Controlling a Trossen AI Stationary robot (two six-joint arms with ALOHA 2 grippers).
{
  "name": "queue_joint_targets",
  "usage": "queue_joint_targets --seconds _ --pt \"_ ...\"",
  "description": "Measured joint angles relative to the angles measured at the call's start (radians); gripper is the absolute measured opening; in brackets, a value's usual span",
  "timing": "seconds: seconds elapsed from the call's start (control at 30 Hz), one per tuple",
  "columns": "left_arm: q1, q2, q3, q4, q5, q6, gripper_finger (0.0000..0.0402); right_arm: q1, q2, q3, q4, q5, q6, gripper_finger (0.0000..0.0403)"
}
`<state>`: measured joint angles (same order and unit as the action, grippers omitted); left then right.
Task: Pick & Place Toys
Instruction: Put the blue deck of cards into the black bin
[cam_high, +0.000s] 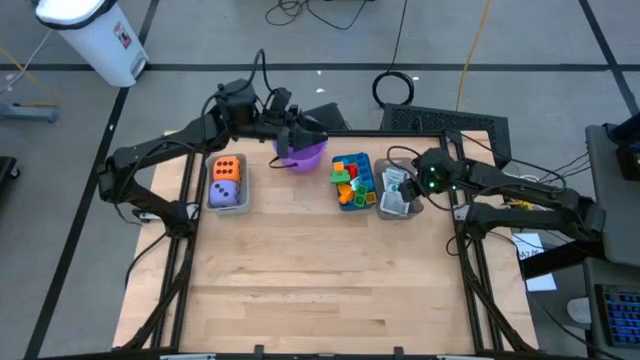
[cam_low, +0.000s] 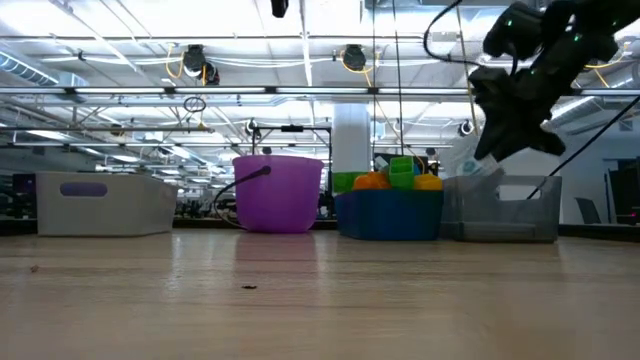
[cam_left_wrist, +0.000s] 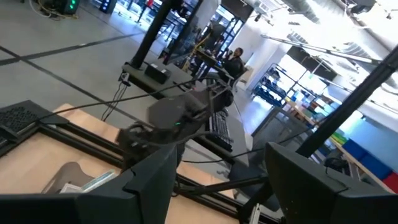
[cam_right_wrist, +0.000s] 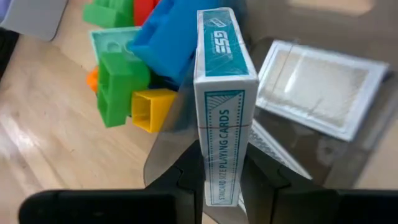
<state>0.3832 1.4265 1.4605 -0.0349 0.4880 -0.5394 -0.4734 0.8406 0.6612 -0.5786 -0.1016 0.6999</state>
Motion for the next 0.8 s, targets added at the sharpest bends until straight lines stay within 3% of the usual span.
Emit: queue_joint_targets --seconds 0.17,0.43,0.8 --pt "-0.017 0.000 0.000 0.000 0.001 0.005 0.0253 -0.034 0.054 -0.073 0.110 -0.079 0.040 0.0062" --pt "-0.041 0.000 0.000 -0.001 0.001 0.004 0.0253 -0.059 0.098 -0.096 0.141 -0.083 0.032 0.0063" --pt "-0.059 0.000 0.000 -0.002 0.004 0.004 0.0253 -0.134 0.084 -0.096 0.144 -0.086 -0.009 0.0187"
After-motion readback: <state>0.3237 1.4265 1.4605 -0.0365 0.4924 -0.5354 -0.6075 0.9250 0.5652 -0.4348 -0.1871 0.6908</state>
